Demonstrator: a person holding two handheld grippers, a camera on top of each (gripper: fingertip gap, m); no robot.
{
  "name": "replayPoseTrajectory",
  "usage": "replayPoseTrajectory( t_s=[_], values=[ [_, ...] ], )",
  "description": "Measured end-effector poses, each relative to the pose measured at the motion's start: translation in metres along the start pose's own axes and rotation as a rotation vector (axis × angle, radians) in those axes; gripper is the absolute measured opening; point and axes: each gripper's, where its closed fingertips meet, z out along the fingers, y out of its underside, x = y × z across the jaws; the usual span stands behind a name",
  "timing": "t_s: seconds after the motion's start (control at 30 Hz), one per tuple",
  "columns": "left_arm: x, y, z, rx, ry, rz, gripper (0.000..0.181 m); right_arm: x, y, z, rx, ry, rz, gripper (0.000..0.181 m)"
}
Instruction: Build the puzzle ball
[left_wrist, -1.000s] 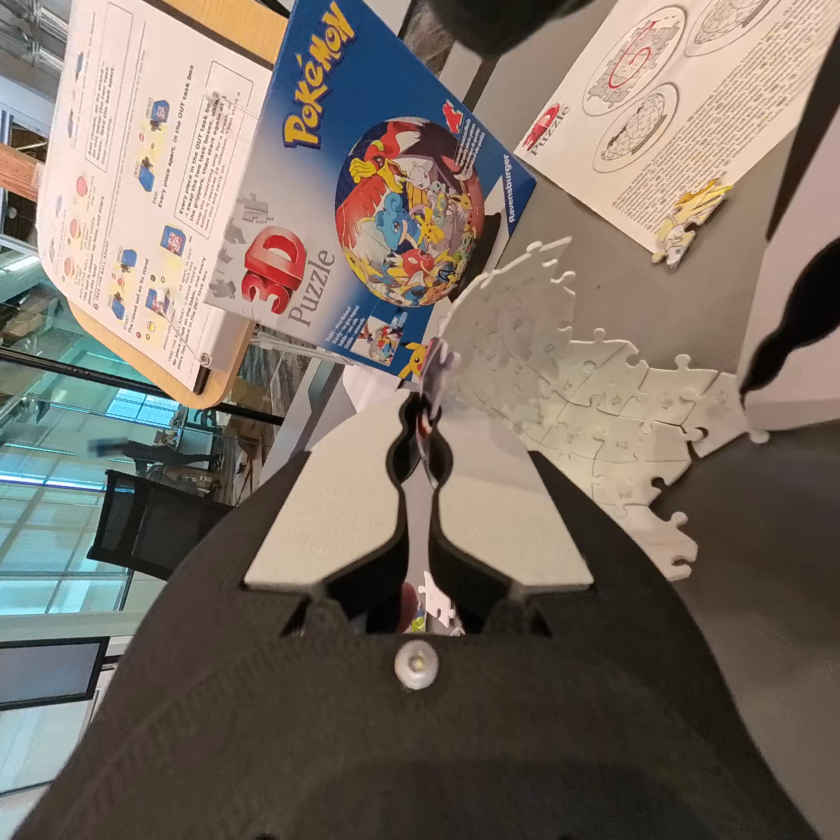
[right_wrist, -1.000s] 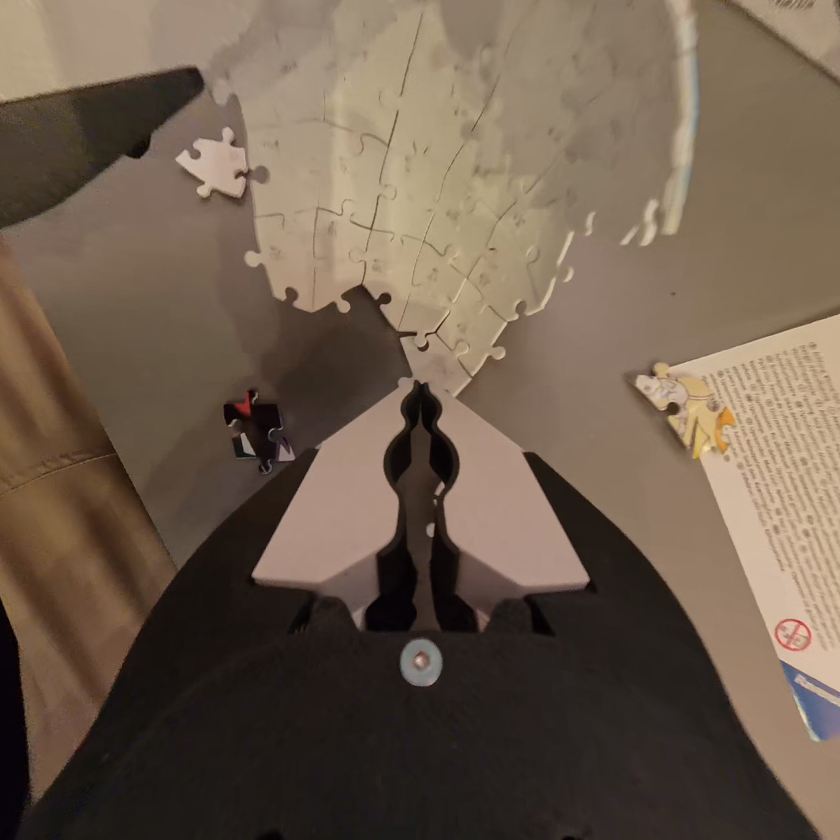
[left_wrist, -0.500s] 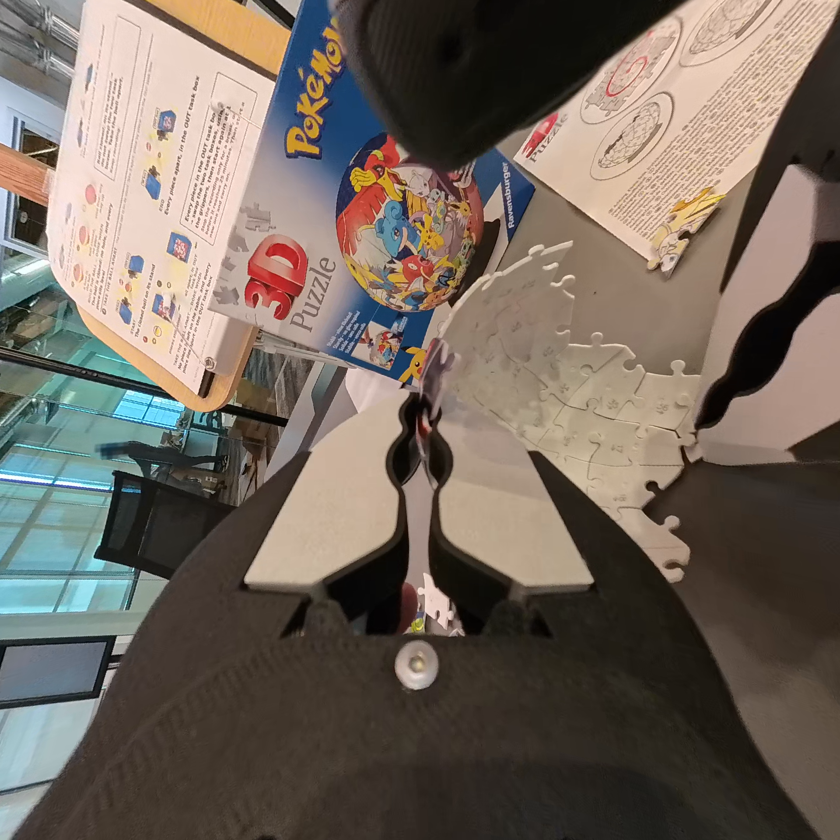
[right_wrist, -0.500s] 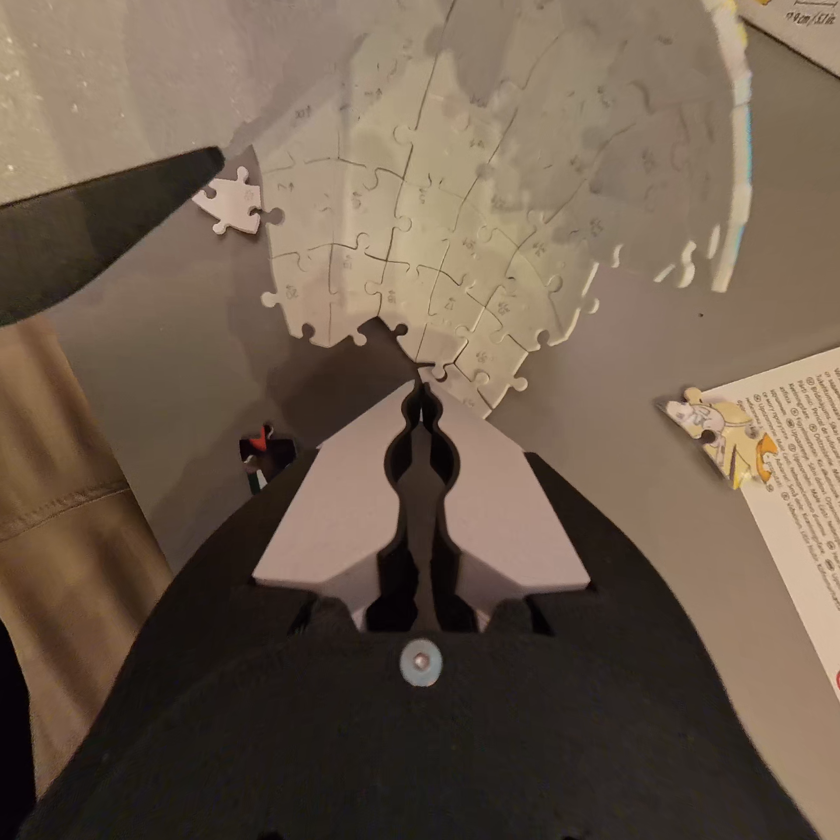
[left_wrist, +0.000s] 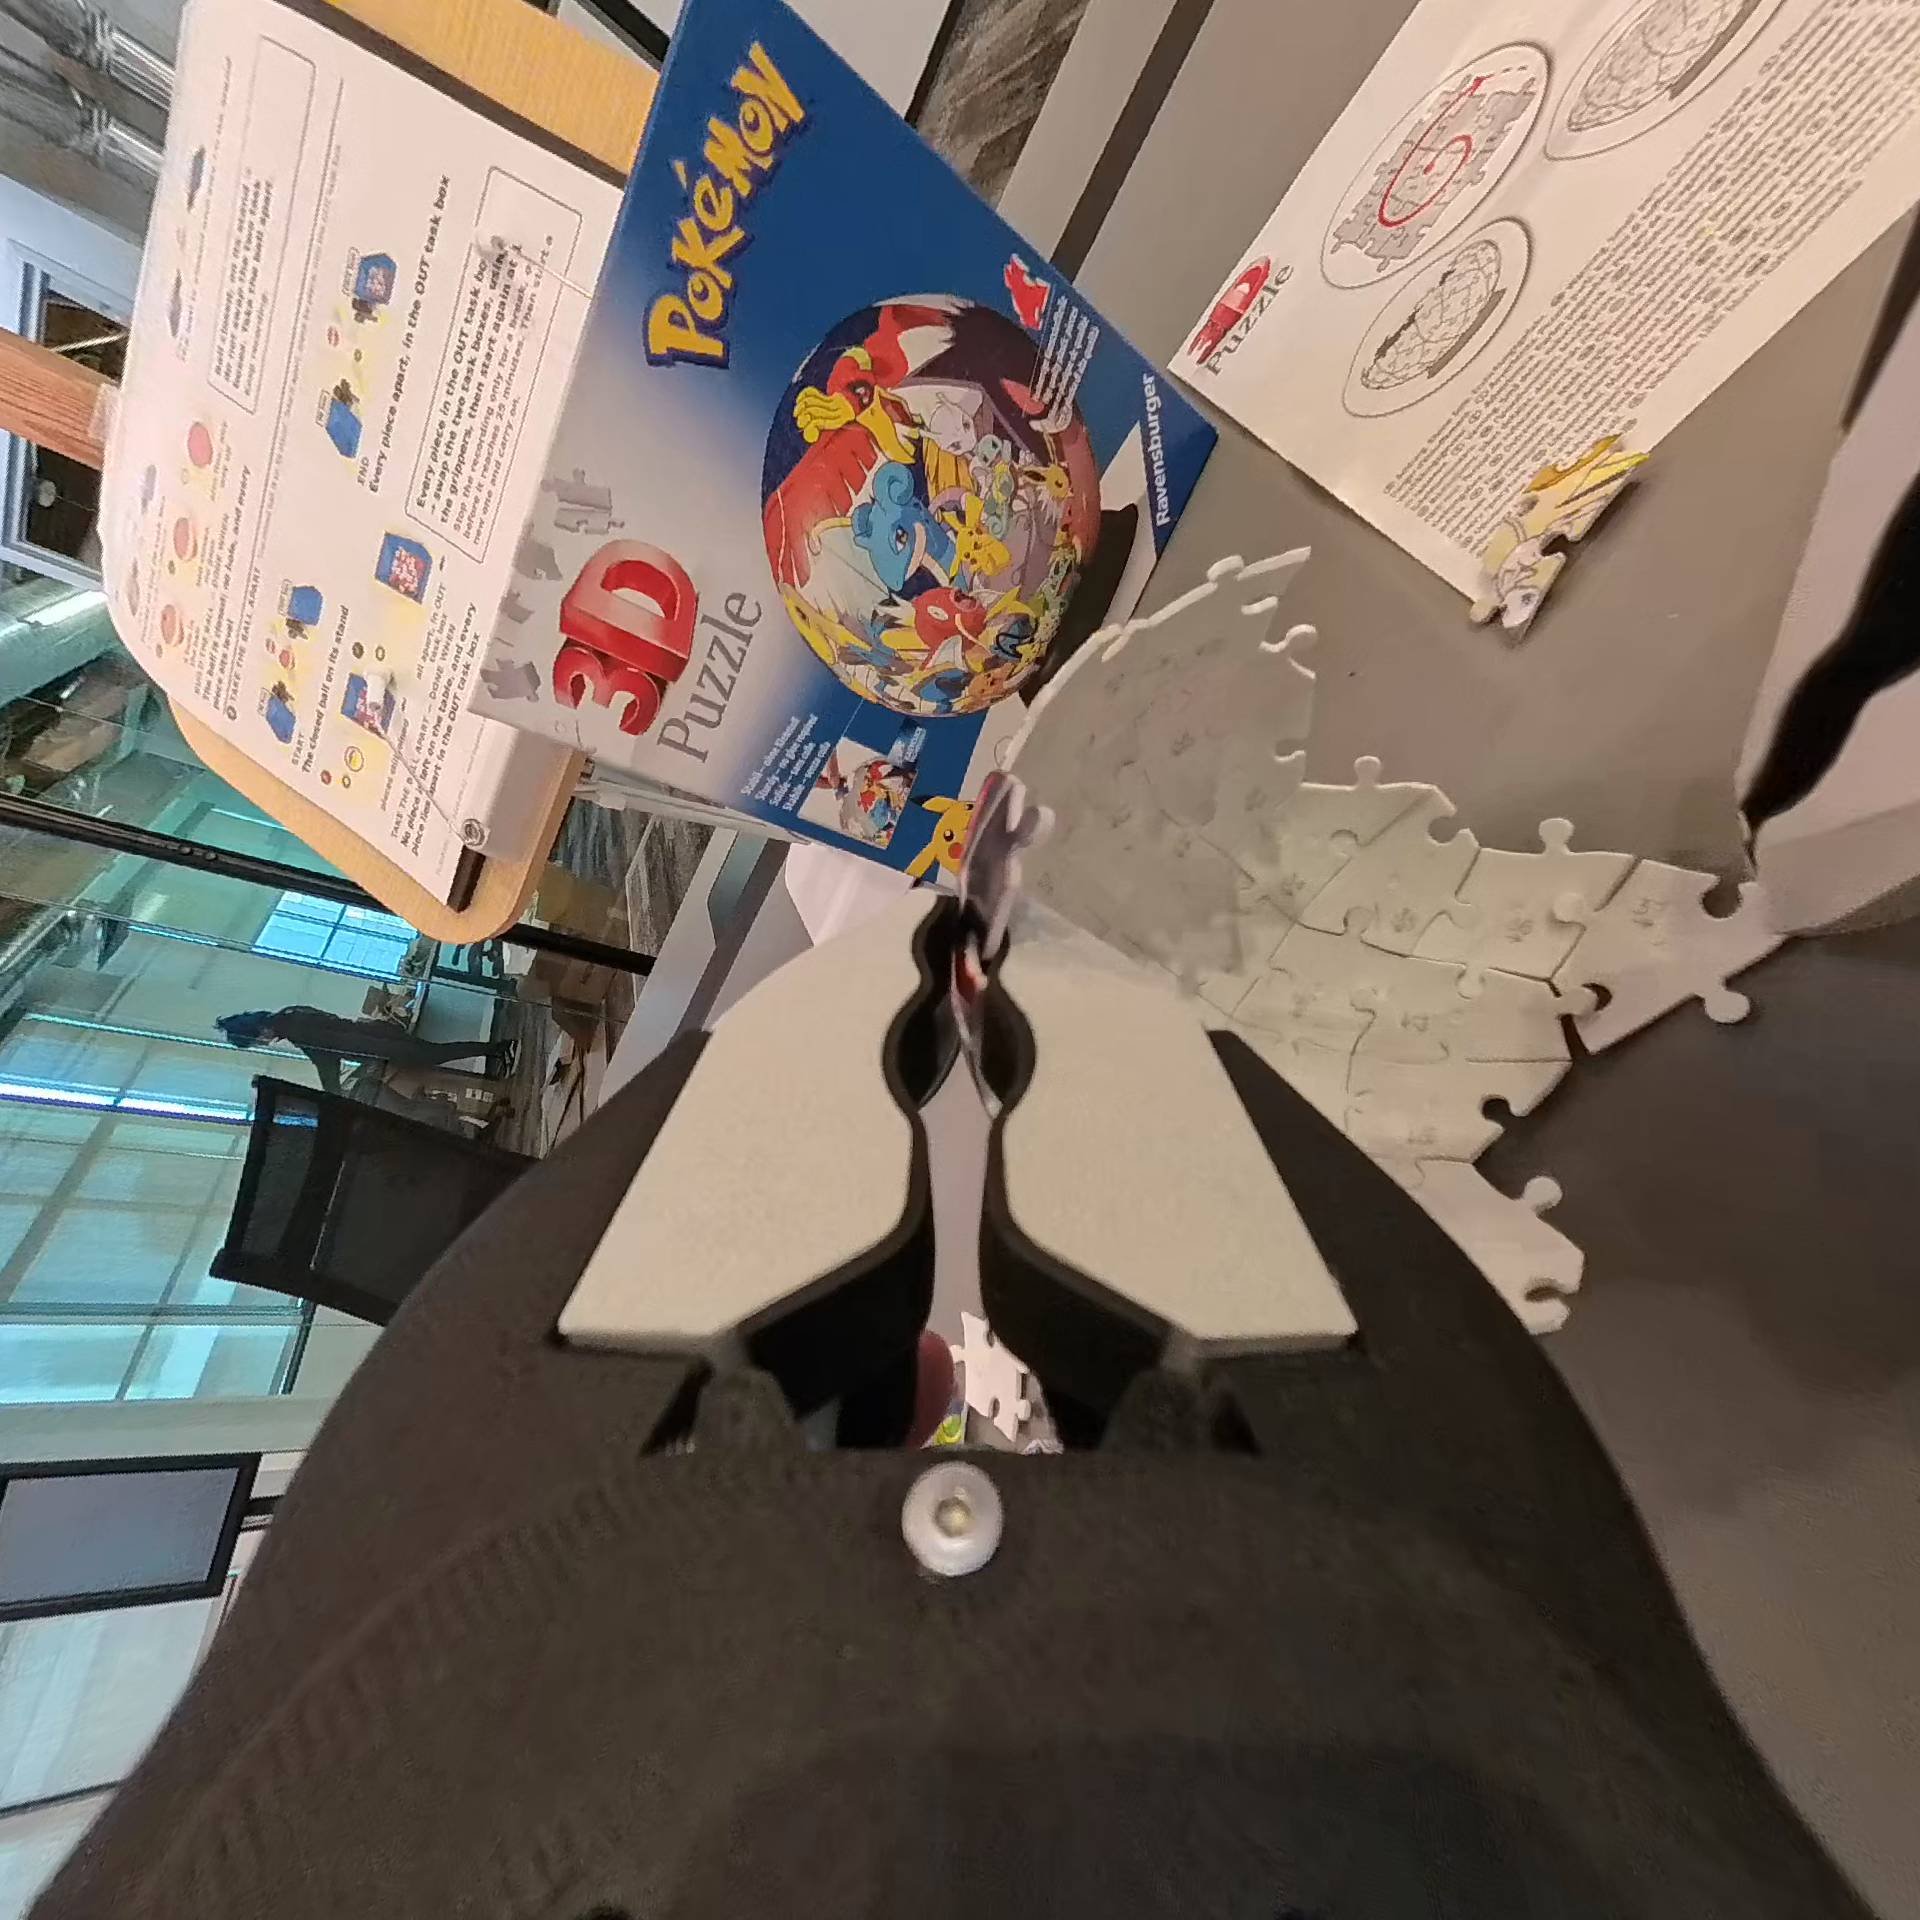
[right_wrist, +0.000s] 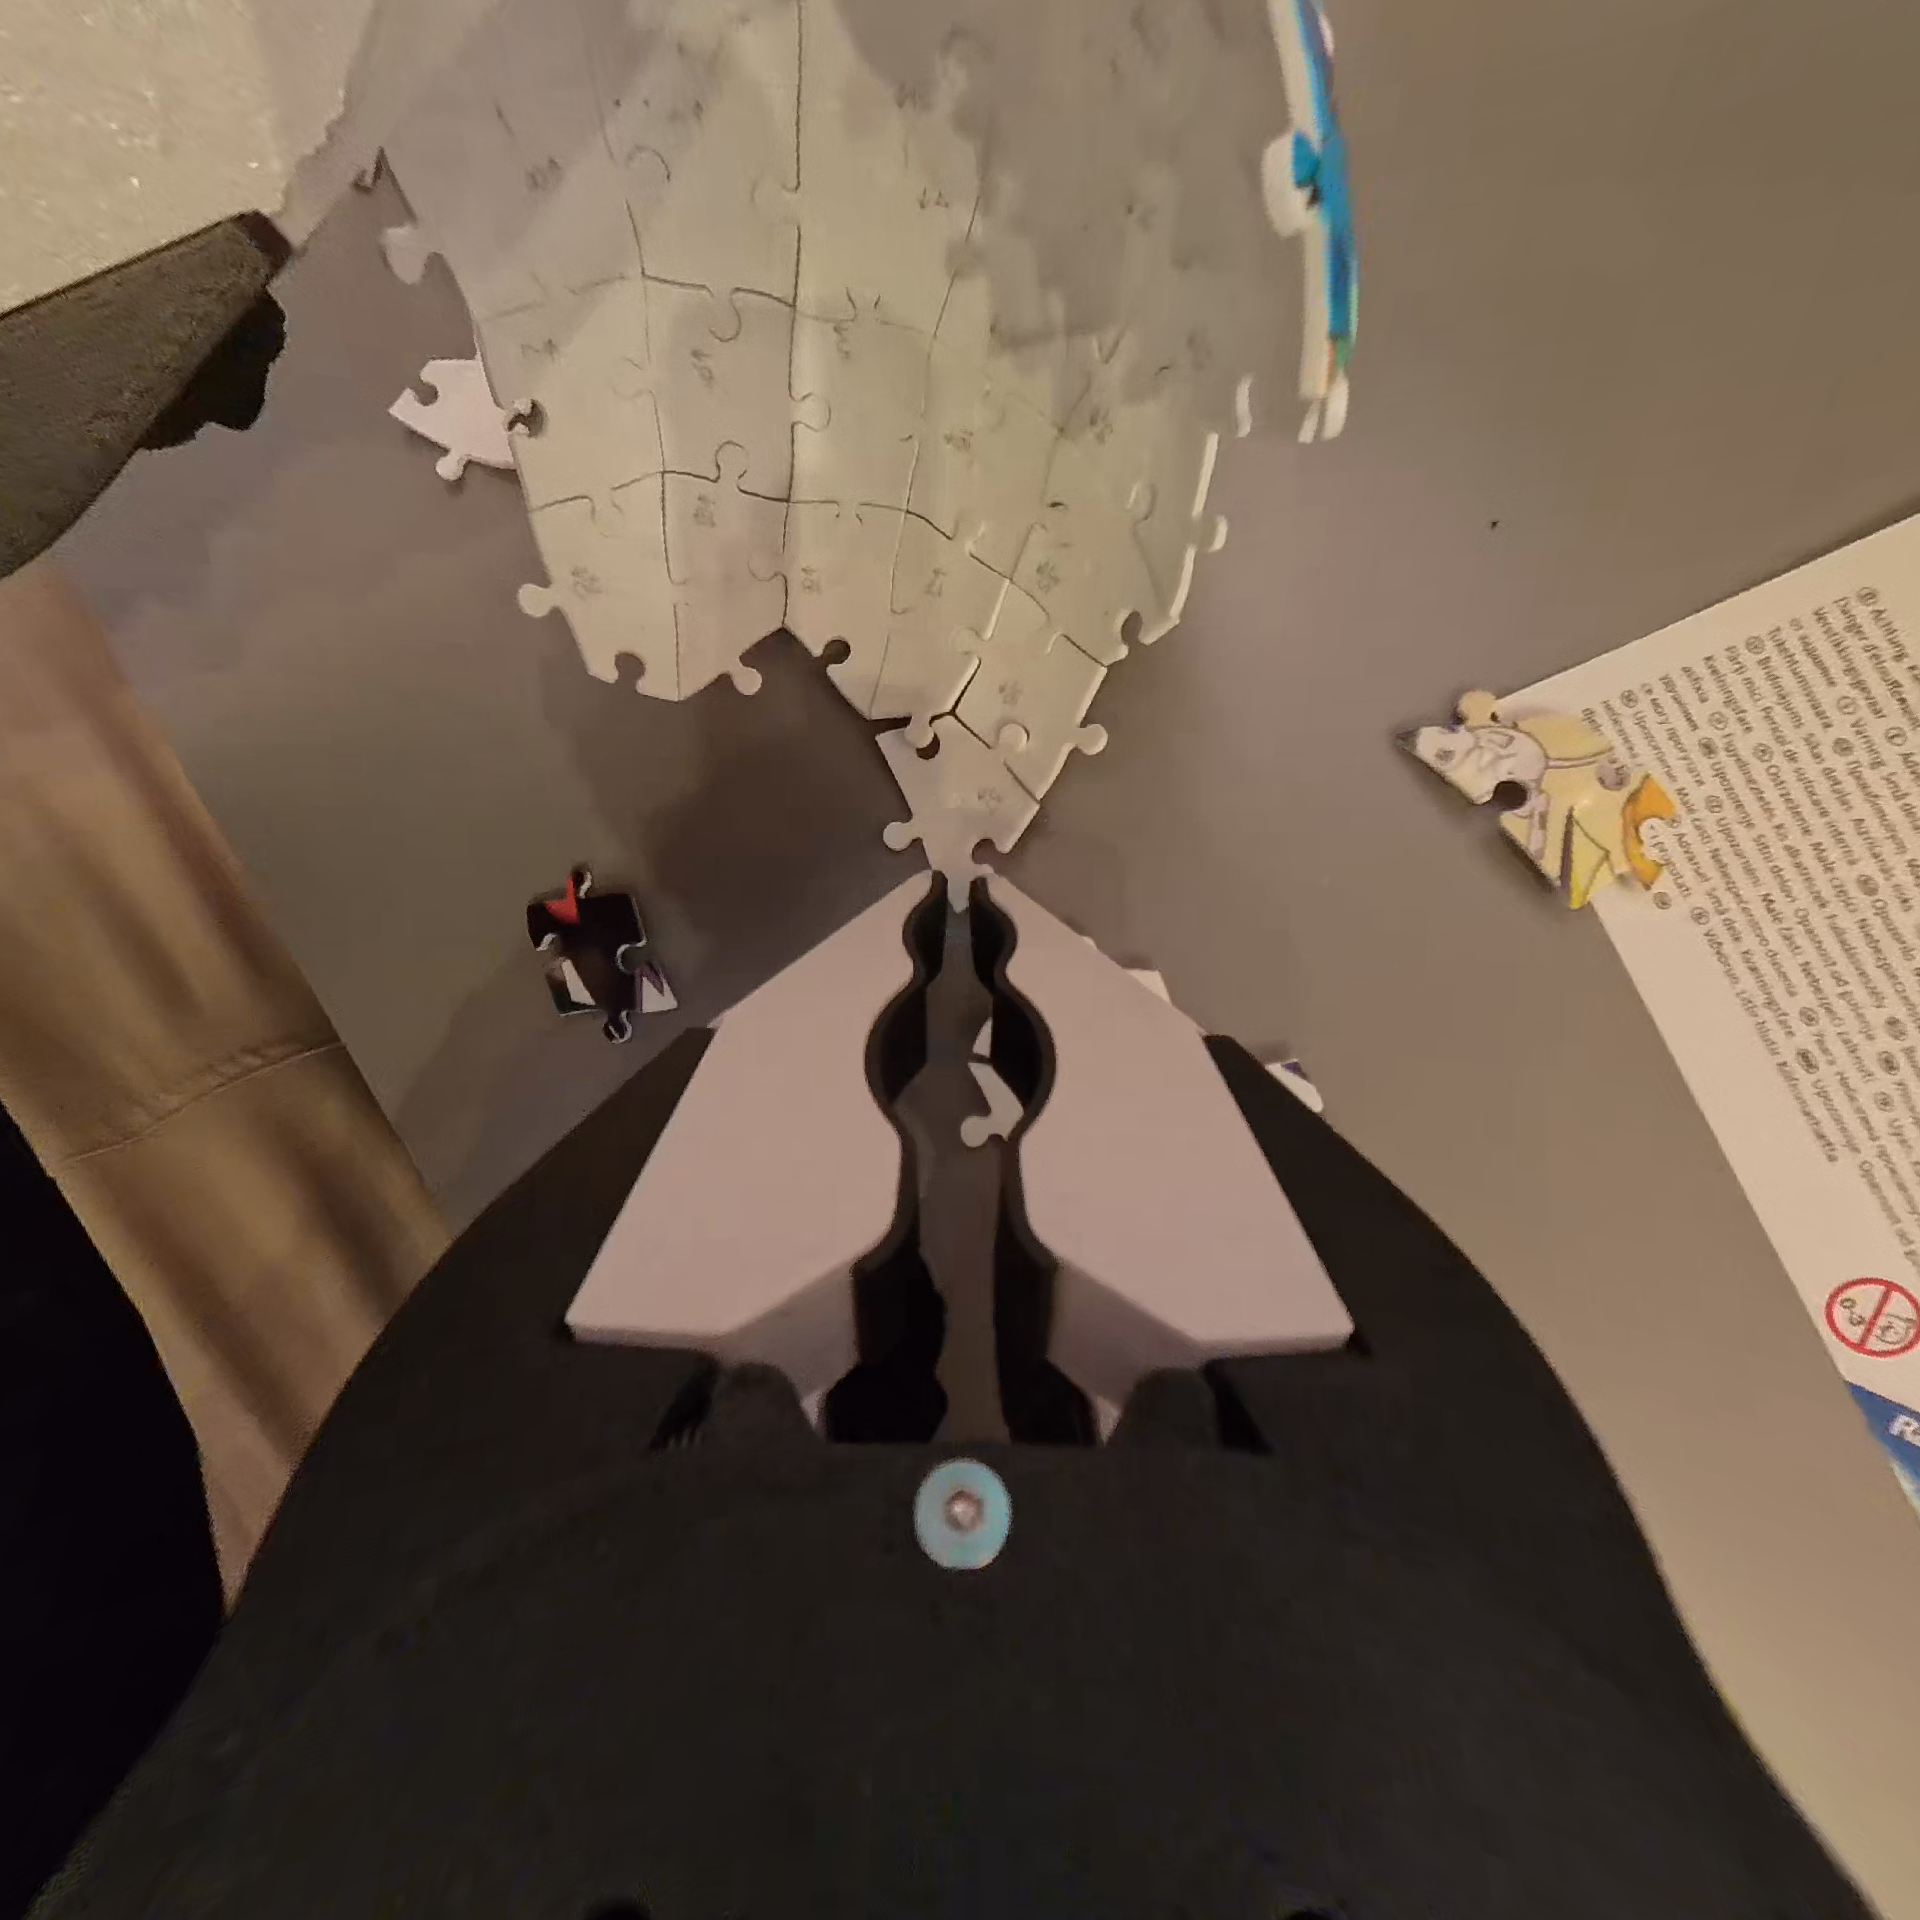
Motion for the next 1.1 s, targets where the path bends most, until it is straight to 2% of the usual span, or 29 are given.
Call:
replayPoseTrajectory(
  t_s=[0.4,0.53,0.6,0.7,0.9,1.1],
  values=[
    [0.003,0.000,0.000,0.003,0.006,-0.003,0.002,-0.018,-0.009,0.001,0.074,-0.160,0.132,0.000],
    [0.001,0.003,0.001,-0.003,0.007,-0.007,0.002,-0.010,-0.018,-0.013,0.129,-0.133,0.127,0.000],
    [0.001,0.004,0.001,-0.005,0.007,-0.009,0.002,0.002,-0.012,-0.016,0.102,-0.076,0.109,0.008],
    [0.001,0.003,0.001,-0.003,0.007,-0.008,0.002,-0.002,0.000,-0.007,0.050,-0.137,0.179,0.022],
    [0.002,0.001,0.001,0.002,0.005,-0.009,0.002,-0.005,0.002,0.002,0.046,-0.162,0.232,0.007],
    [0.001,0.002,0.000,0.003,-0.001,-0.012,0.002,-0.010,-0.007,-0.002,0.104,-0.239,0.338,0.006]
  ],
)
